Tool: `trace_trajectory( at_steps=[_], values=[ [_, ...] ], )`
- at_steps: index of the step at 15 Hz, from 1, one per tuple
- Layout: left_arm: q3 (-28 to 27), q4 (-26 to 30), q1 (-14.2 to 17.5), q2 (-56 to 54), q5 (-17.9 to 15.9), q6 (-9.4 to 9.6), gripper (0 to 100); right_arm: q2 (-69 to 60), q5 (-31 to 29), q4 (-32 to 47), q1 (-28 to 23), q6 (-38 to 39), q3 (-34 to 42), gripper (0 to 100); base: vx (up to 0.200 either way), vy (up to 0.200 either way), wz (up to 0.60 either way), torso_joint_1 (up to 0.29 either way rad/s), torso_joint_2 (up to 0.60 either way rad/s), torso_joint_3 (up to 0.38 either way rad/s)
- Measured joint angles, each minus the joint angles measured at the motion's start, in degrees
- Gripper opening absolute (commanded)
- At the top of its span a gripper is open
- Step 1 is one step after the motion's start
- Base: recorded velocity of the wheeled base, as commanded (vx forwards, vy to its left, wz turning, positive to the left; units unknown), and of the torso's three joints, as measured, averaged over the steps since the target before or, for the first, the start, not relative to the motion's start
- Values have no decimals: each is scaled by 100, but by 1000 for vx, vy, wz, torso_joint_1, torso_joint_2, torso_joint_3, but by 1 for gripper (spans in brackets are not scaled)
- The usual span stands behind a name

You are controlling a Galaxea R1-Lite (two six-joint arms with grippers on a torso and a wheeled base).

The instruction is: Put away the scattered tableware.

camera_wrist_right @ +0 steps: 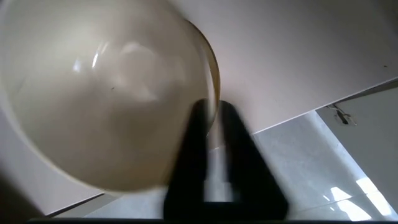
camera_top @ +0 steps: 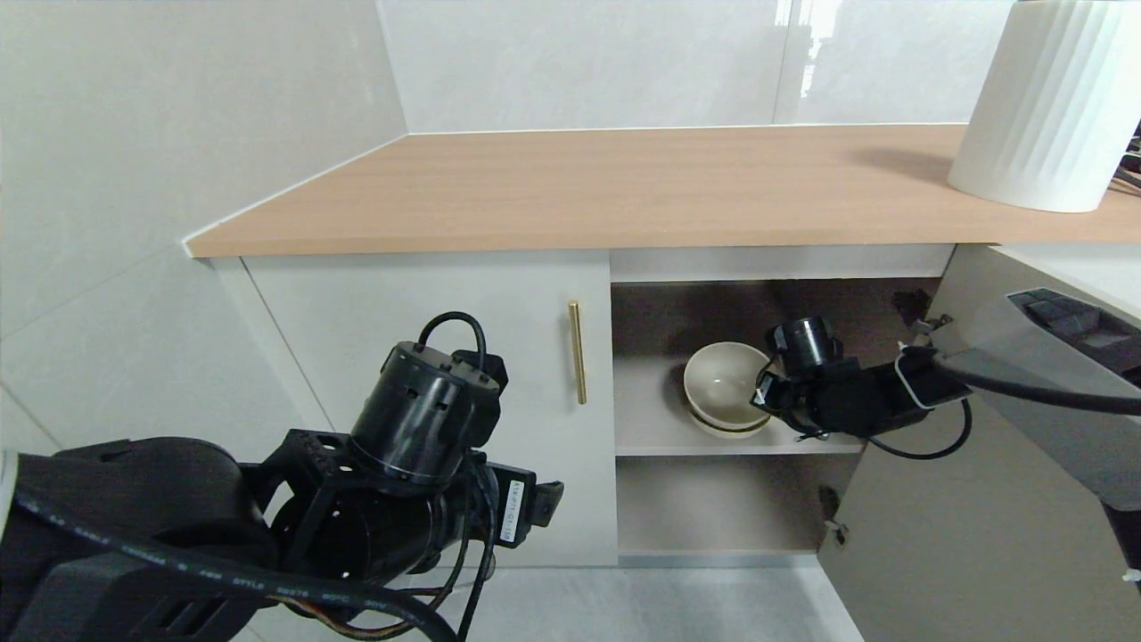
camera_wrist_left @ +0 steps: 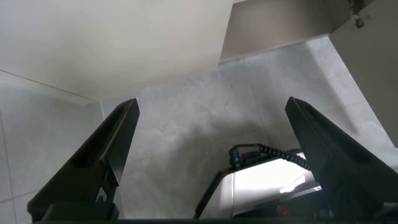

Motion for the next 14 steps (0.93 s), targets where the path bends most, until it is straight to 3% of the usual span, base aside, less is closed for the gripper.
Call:
trace_trajectory(
  at_steps=[9, 12, 14],
  values=[
    [18, 0, 30, -48, 2, -16, 100, -204, 68, 88, 48, 2, 190, 100, 0, 0, 0, 0, 0, 0],
    [215, 0, 59, -321, -17, -29, 100, -905, 384, 132, 290, -187, 911, 100, 0, 0, 0, 0, 0, 0],
    [378, -2, 306, -656, -123, -20, 100, -1626, 611, 269, 524, -285, 1553, 100, 0, 0, 0, 0, 0, 0]
  ],
)
